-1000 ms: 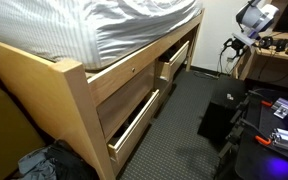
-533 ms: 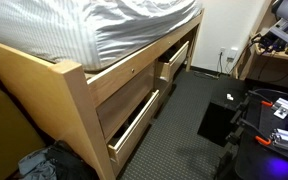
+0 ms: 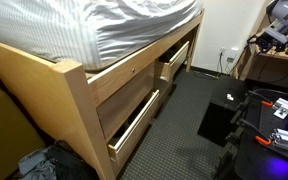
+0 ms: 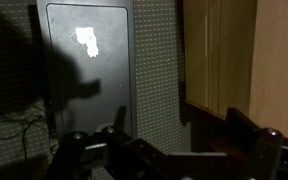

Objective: Close the top right drawer

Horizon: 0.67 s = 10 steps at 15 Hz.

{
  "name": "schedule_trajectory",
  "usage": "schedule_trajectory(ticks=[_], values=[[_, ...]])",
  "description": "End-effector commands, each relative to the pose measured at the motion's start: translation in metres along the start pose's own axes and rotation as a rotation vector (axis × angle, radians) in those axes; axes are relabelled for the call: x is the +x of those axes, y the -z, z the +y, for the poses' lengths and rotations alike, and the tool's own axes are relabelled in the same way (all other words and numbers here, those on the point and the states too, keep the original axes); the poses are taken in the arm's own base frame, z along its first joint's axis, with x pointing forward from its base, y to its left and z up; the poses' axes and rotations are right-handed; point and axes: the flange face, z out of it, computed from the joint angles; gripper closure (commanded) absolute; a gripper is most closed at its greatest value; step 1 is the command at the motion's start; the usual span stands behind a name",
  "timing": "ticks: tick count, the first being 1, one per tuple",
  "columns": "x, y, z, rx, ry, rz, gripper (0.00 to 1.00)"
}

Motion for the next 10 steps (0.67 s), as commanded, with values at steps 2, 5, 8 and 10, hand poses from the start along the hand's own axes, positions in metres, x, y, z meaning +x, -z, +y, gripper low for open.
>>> schedule_trajectory(ticks=[2, 5, 8, 10], values=[[0.0, 0.0, 0.0, 0.0, -0.001, 0.0, 0.0], [0.001, 0.0, 0.0, -0.001, -0.001, 0.0, 0.0], [-0.007, -0.034, -0.033, 0.011, 0.056, -0.071, 0.0], [-0.017, -0.054, -0.051, -0.01, 0.158, -0.154, 0.0]])
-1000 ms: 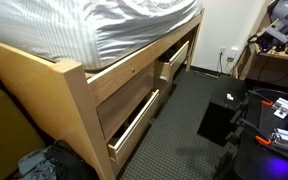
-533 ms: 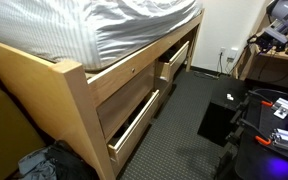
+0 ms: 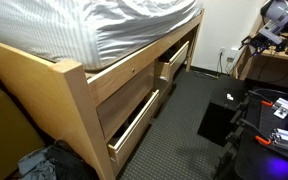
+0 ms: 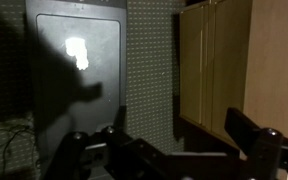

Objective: Close the top right drawer

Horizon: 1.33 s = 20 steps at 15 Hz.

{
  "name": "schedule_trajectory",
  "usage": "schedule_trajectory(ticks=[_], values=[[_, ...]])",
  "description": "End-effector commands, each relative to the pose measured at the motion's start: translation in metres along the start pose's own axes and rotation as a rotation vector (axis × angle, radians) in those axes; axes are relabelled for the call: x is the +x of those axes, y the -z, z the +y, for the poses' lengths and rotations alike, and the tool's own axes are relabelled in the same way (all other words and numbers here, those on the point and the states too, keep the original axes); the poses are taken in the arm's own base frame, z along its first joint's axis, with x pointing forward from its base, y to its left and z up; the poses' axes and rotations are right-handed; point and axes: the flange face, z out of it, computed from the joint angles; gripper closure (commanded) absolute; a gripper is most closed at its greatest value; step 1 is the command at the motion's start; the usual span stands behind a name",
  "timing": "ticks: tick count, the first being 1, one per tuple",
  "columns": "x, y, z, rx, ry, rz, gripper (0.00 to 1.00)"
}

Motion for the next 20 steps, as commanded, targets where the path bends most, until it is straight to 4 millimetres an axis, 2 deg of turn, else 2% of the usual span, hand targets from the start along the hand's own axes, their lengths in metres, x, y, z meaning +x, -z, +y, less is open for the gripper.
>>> schedule_trajectory(ticks=[1, 4, 7, 11, 12, 15, 16, 18, 20], values=[[-0.012, -0.046, -0.039, -0.026, 0.153, -0.13, 0.0], [-0.038, -0.082, -0.068, -0.099, 0.299, -0.198, 0.0], [-0.05, -0.105, -0.081, -0.143, 0.356, -0.192, 0.0], [-0.054, -0.119, -0.084, -0.147, 0.3, -0.108, 0.0], [-0.052, -0.117, -0.09, -0.133, 0.32, -0.157, 0.0], [-0.052, -0.119, -0.09, -0.136, 0.32, -0.151, 0.0], [-0.055, -0.134, -0.096, -0.12, 0.318, -0.191, 0.0], [-0.067, -0.174, -0.132, -0.028, 0.317, -0.225, 0.0], [-0.085, -0.199, -0.17, 0.061, 0.336, -0.256, 0.0]])
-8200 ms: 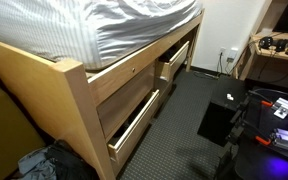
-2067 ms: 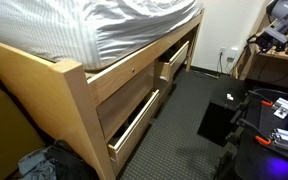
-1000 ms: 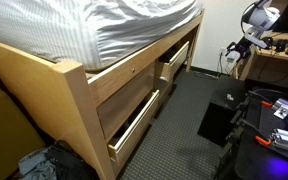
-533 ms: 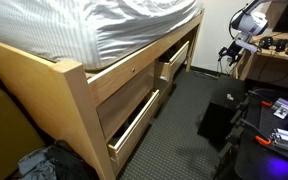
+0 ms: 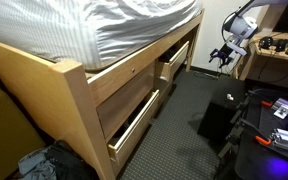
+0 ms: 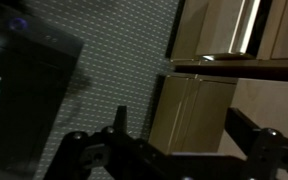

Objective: Close the top right drawer

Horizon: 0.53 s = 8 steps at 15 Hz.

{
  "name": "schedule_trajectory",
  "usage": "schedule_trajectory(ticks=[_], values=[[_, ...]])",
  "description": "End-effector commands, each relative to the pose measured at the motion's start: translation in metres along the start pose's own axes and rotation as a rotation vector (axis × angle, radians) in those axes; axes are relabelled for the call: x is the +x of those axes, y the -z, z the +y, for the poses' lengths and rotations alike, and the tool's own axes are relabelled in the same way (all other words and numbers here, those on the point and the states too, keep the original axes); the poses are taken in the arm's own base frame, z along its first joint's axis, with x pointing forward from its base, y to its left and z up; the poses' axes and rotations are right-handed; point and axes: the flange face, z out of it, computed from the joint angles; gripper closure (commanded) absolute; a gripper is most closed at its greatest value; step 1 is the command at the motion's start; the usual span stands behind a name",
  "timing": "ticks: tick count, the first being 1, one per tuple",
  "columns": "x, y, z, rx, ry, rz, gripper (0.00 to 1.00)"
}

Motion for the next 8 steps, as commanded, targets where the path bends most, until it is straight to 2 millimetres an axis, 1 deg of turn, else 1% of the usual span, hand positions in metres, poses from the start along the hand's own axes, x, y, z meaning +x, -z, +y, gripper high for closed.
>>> schedule_trajectory(ticks=[1, 2, 3, 4, 6, 7, 8], values=[[0.01, -0.048, -0.069, 0.149, 0.068, -0.03, 0.0], [0.01, -0.056, -0.084, 0.18, 0.089, -0.022, 0.0], [0.012, -0.06, -0.096, 0.205, 0.112, -0.01, 0.0], [0.014, -0.063, -0.104, 0.228, 0.133, 0.001, 0.0], [0.022, -0.058, -0.112, 0.284, 0.139, 0.067, 0.0], [0.029, -0.051, -0.11, 0.312, 0.128, 0.118, 0.0], [0.033, -0.039, -0.105, 0.326, 0.123, 0.157, 0.0]])
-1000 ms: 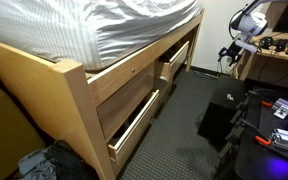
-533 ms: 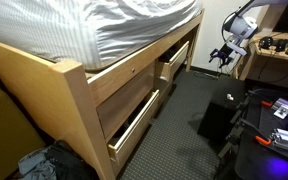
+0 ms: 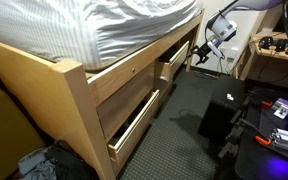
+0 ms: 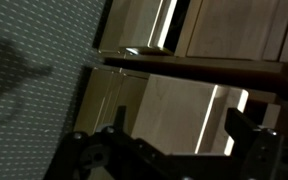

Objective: Close the top right drawer

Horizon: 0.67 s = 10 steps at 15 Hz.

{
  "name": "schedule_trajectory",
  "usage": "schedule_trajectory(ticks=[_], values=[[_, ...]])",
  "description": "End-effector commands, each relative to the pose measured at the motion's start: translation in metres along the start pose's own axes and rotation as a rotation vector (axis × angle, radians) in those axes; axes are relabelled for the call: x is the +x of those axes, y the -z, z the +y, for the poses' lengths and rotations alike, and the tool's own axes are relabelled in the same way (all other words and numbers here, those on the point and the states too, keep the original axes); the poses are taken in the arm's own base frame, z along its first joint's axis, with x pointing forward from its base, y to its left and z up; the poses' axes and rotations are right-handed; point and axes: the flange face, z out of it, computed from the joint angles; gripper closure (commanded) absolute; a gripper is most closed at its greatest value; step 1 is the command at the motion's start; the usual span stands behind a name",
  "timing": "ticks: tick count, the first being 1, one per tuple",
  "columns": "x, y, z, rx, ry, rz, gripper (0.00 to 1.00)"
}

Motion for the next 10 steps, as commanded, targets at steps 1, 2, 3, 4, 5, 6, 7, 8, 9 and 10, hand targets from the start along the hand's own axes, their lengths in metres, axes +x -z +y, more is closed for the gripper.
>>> schedule_trajectory(ticks=[1, 2, 3, 4, 5, 6, 7, 8, 9, 10], values=[[0.007, 0.006, 0.0, 0.019, 0.003, 0.039, 0.0], [0.012, 0.013, 0.002, 0.031, 0.006, 0.068, 0.0], [0.016, 0.018, 0.005, 0.037, 0.006, 0.082, 0.0], [0.017, 0.021, 0.007, 0.039, 0.004, 0.088, 0.0], [0.016, 0.014, 0.012, 0.023, 0.004, 0.082, 0.0], [0.019, 0.004, 0.012, 0.032, 0.004, 0.102, 0.0], [0.022, -0.006, 0.01, 0.051, 0.011, 0.116, 0.0], [0.027, -0.02, 0.004, 0.074, 0.005, 0.136, 0.0], [0.029, -0.032, -0.004, 0.105, 0.001, 0.145, 0.0], [0.031, -0.044, -0.014, 0.128, 0.004, 0.167, 0.0]])
